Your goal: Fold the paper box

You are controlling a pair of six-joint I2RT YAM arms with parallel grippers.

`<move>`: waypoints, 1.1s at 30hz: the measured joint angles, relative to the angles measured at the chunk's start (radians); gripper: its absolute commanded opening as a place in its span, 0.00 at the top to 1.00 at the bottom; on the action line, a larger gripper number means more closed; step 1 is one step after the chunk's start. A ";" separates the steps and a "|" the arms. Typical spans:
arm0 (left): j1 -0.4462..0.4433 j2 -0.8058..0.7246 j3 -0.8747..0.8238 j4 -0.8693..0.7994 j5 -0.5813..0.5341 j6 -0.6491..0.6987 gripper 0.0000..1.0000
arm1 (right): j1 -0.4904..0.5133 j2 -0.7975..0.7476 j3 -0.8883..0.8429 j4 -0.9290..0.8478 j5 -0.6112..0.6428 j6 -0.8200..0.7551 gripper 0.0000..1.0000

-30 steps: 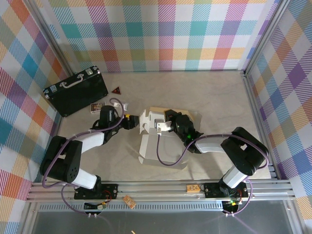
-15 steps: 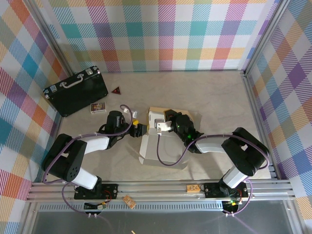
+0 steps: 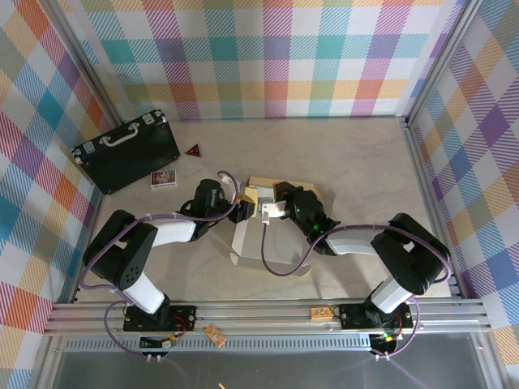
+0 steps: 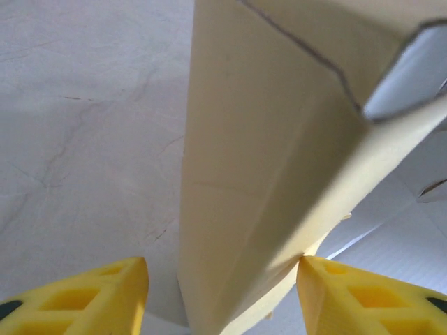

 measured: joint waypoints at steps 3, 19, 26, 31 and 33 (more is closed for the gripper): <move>-0.032 0.031 0.017 0.021 -0.049 0.000 0.61 | 0.000 -0.006 -0.002 -0.003 0.000 0.001 1.00; -0.103 0.051 0.024 0.058 -0.320 0.023 0.99 | 0.034 -0.044 -0.047 -0.045 0.005 0.033 0.36; -0.104 0.053 0.018 0.078 -0.316 0.054 0.98 | -0.024 -0.531 0.149 -0.651 -0.236 0.561 0.26; -0.104 0.053 0.018 0.087 -0.290 0.082 0.97 | -0.362 -0.552 0.524 -0.960 -0.596 1.022 0.26; -0.104 0.053 0.017 0.095 -0.277 0.099 0.96 | -0.428 -0.426 0.645 -1.094 -0.766 1.135 0.30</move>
